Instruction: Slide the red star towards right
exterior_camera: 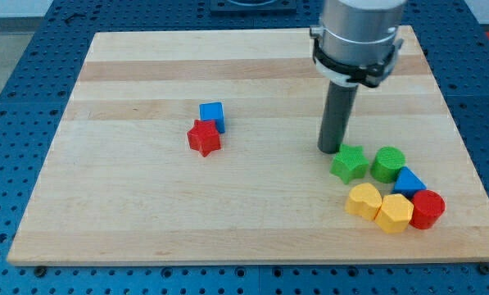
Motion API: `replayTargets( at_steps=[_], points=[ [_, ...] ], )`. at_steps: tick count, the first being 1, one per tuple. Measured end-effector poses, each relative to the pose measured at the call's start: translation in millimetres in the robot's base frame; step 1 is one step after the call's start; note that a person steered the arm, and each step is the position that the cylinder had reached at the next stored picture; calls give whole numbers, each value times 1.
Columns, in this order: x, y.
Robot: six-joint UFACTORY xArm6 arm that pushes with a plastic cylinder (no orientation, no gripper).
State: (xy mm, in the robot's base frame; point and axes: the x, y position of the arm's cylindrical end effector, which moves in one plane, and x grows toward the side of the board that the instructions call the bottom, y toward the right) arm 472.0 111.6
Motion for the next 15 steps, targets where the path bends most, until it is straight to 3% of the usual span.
replayTargets(
  at_steps=[2, 4, 5, 7, 9, 11, 13, 14, 15],
  points=[
    [13, 8],
    [-77, -65],
    [-93, -132],
    [-71, -224],
    [-11, -223],
    [41, -175],
    [31, -260],
    [1, -278],
    [-7, -237]
  ],
)
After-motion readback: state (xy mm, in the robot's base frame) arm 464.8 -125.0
